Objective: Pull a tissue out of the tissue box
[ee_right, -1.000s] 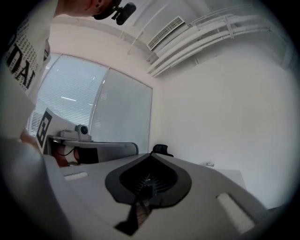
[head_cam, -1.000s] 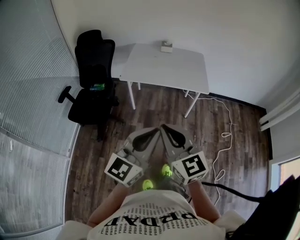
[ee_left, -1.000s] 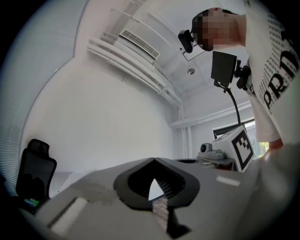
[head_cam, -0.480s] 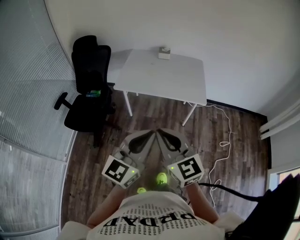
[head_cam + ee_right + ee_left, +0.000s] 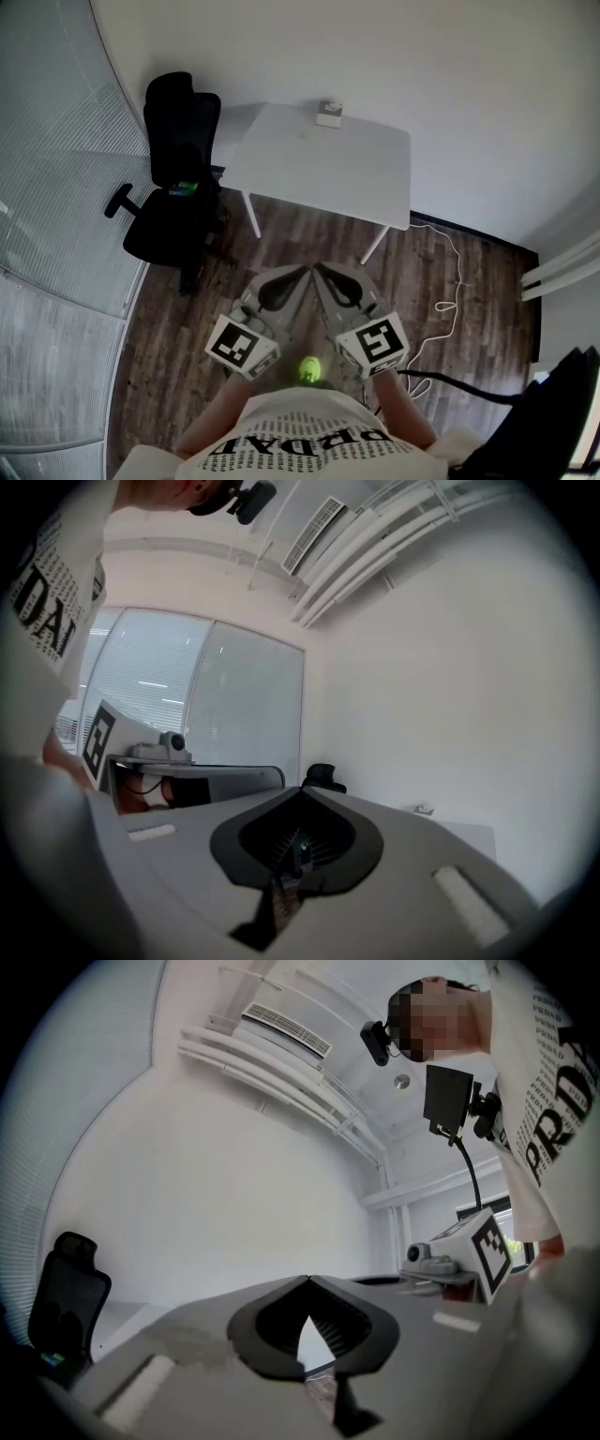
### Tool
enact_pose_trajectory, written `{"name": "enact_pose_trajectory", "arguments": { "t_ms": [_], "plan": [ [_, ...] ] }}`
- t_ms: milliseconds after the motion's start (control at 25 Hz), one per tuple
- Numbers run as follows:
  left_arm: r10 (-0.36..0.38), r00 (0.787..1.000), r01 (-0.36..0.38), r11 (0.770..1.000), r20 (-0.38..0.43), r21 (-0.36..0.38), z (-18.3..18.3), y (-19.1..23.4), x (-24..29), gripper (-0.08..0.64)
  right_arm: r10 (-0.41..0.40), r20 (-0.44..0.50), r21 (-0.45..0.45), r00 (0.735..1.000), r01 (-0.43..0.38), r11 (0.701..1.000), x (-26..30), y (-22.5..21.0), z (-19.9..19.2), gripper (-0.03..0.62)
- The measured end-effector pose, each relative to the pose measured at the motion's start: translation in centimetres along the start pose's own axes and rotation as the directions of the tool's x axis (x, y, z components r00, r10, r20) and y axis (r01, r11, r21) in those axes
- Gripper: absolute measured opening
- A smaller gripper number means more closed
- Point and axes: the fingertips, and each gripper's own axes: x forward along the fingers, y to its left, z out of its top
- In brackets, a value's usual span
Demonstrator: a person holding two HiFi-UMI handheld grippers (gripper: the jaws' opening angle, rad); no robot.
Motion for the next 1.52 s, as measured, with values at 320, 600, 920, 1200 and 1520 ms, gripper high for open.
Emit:
{"name": "enact_pose_trajectory", "arguments": {
  "t_ms": [320, 600, 920, 1200, 1520],
  "plan": [
    [0.025, 1.000, -0.025, 1.000, 0.000, -0.013, -0.5, -0.6, 2.4, 0.005, 0.013, 0.007, 0.033, 1.000, -0.014, 0.999, -0.6, -2.4, -0.1, 0.008],
    [0.012, 1.000, -0.012, 1.000, -0.009, -0.002, -0.8, 0.2, 3.9, 0.005, 0.003, 0.013, 0.051, 1.000, -0.004, 0.999, 0.1, -4.0, -0.3, 0.008],
    [-0.025, 1.000, 0.024, 0.999, -0.004, -0.034, -1.4, 3.6, 6.6, 0.005, -0.026, -0.012, 0.074, 1.000, 0.027, 0.997, 3.3, -6.7, -0.9, 0.008],
    [-0.065, 0.998, 0.065, 0.997, 0.021, -0.038, -0.1, 8.3, 9.8, 0.003, -0.053, -0.011, 0.048, 0.999, 0.054, 0.997, 8.1, -9.9, 0.4, 0.008],
    [-0.108, 0.994, 0.109, 0.993, 0.027, -0.042, 1.3, 14.6, 12.6, 0.003, -0.089, -0.005, 0.051, 0.996, 0.089, 0.995, 14.2, -12.8, 1.7, 0.009]
  ]
}}
